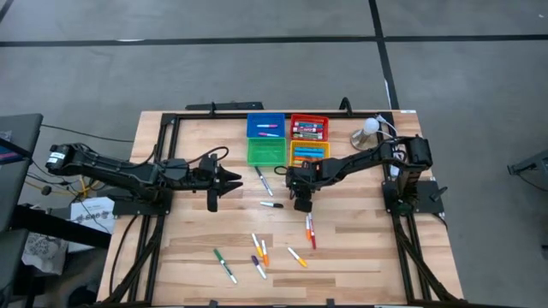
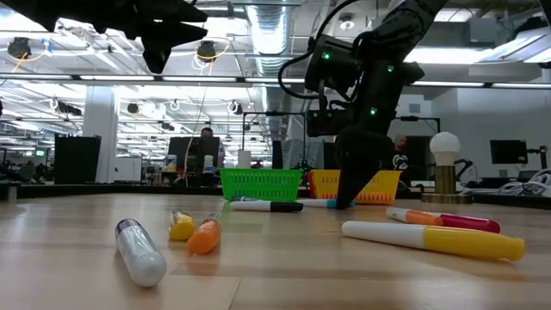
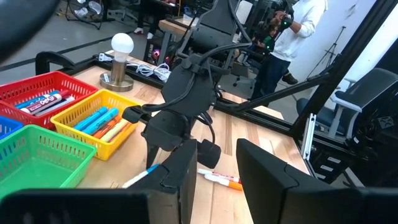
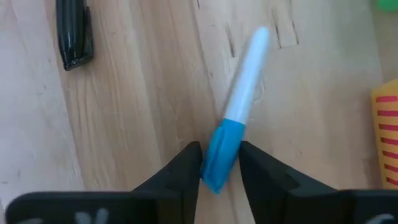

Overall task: Pick & Place Markers
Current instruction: Put the small blue highlighter pen into the blue bin

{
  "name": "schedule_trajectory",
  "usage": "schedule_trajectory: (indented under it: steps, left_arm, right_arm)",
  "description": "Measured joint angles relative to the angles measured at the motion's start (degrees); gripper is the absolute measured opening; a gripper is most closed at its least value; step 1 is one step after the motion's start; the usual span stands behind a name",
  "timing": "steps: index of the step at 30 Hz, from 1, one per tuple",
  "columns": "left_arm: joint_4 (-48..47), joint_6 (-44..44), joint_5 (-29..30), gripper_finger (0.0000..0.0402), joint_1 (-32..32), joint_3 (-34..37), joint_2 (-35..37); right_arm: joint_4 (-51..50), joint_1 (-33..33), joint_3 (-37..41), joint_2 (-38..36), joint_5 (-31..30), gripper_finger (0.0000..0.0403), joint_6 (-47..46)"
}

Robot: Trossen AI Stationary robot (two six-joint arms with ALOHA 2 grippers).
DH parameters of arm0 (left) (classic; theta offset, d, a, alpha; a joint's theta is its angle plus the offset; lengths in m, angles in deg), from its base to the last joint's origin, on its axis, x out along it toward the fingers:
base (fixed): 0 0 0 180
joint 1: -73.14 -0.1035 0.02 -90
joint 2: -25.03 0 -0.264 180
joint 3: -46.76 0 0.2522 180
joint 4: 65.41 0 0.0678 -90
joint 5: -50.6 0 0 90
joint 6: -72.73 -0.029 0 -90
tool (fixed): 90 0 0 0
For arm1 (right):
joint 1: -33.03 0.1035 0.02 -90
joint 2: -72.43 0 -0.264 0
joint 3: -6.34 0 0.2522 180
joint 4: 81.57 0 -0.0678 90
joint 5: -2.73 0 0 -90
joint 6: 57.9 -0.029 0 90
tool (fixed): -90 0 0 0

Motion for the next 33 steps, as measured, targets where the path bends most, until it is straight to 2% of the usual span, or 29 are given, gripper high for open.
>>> schedule_trajectory:
  steps: [12,17,21,27,33]
  left_arm:
    - [0.0,0.0,0.0,0.0113,0.0,0.0,0.0]
    - [0.0,0.2,0.0,0.0113,0.0,0.0,0.0]
    - [0.2,0.2,0.0,0.0113,0.0,0.0,0.0]
    - [0.9,0.2,0.0,0.0113,0.0,0.1,0.0]
    - [5.0,0.1,0.0,0.0113,0.0,0.1,0.0]
  right_arm:
    - [-0.6,0.9,0.1,-1.4,-0.3,0.0047,-2.5]
    - [-2.4,1.1,0.4,-7.2,-0.1,0.0035,-3.1]
    - [-2.1,1.1,0.3,-13.4,2.7,0.0034,-4.8]
    - [7.6,1.2,0.2,-21.8,9.4,0.0033,-8.1]
    - [24.2,1.2,0.2,-24.2,14.2,0.0032,-10.5]
